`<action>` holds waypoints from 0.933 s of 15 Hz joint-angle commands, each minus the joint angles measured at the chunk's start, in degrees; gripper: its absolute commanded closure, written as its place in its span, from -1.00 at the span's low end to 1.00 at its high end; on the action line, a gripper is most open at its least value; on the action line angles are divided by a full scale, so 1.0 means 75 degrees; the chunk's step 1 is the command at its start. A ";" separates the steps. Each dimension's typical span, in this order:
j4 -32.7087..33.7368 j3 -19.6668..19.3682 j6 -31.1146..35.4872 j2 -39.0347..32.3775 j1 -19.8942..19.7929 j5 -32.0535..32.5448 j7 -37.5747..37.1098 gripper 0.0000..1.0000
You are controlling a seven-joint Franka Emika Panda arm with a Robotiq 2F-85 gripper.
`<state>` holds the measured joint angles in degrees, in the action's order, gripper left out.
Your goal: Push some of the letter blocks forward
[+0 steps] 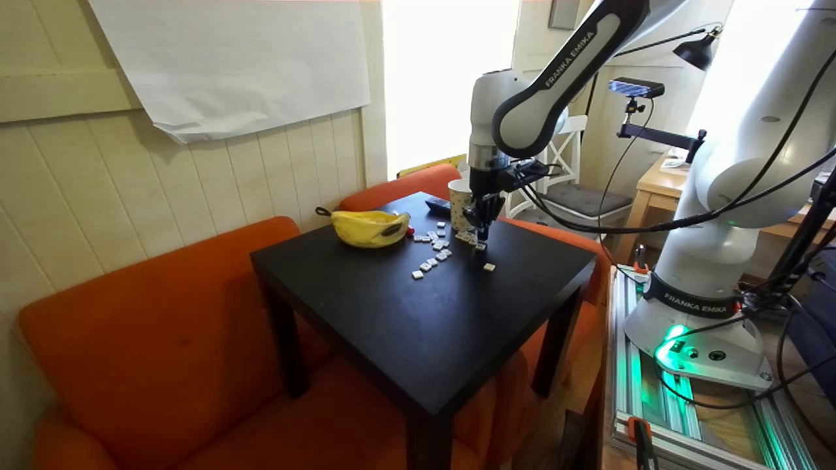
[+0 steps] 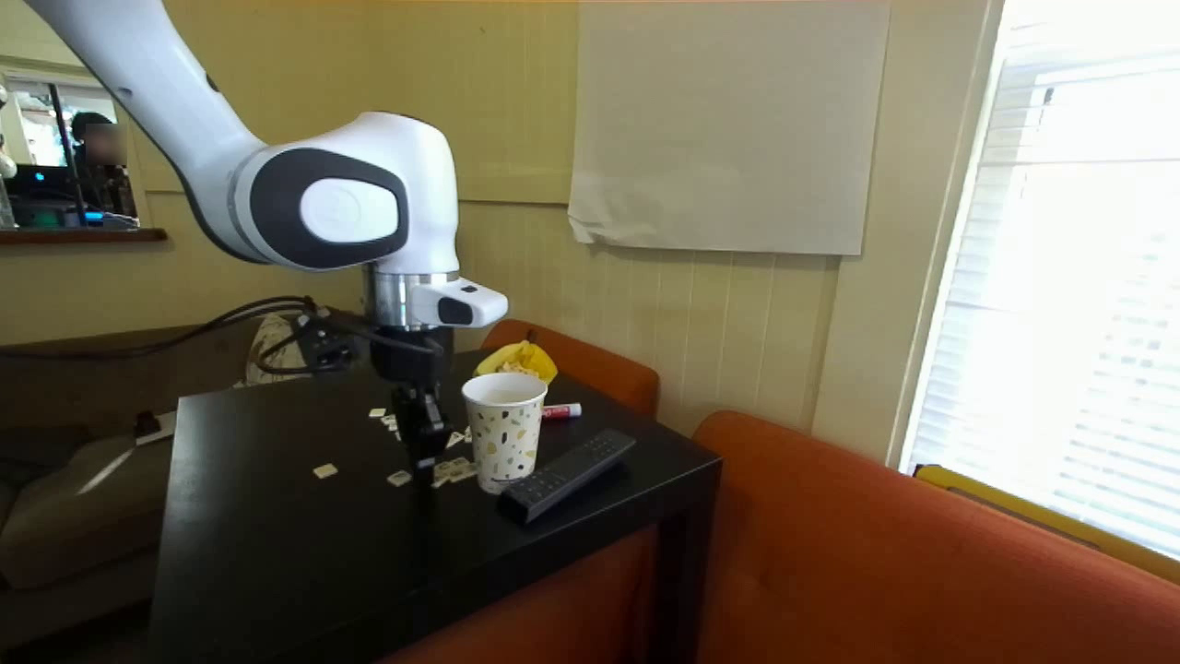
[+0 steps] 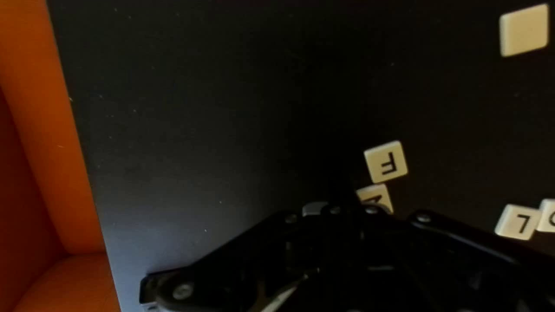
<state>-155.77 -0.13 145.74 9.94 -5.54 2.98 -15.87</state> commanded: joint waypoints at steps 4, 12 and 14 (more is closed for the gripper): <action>-0.0054 0.0010 0.1637 -0.0688 0.0261 -0.0353 0.0110 1.00; -0.0199 -0.0119 0.1279 0.0057 0.0580 -0.1664 0.0657 1.00; -0.0236 -0.0196 0.0741 0.0586 0.0654 -0.2117 0.0893 1.00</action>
<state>-155.86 -0.34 156.77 7.62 -2.03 -7.74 -12.53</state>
